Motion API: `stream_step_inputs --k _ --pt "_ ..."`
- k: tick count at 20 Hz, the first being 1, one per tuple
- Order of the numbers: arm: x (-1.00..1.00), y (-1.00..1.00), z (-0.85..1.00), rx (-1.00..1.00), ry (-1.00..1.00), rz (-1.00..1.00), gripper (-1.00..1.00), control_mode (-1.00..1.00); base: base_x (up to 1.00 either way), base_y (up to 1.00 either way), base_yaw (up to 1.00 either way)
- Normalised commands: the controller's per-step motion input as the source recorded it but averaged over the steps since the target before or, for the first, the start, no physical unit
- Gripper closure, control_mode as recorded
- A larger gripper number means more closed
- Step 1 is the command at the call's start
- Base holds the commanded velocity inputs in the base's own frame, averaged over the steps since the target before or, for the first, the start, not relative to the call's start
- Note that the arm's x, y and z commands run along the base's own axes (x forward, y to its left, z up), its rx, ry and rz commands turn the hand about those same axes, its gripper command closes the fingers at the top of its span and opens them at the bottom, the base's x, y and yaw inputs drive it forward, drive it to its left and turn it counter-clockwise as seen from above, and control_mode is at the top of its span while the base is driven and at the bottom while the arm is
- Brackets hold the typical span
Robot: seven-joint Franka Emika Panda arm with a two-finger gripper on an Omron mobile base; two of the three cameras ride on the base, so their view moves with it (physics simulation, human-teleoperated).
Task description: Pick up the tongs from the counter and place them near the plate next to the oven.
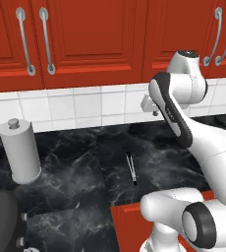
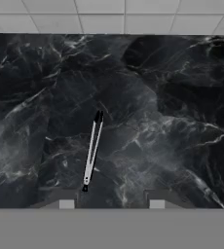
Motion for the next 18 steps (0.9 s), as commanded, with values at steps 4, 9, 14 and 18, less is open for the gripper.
stream_step_inputs --k 4,9,14,18 --pt "0.0 0.15 -0.02 0.0 -0.02 0.0 -1.0 -1.0 0.0 0.0 0.0" --pt "0.0 0.28 -0.17 0.0 -0.08 0.0 -1.0 -1.0 0.0 0.0 0.0" --pt "0.0 0.2 -0.35 0.0 -0.01 -0.02 -1.0 -1.0 0.0 0.0 0.0" --pt "0.0 0.07 -0.46 0.0 0.0 -0.1 -1.0 -1.0 0.0 0.0 0.0"
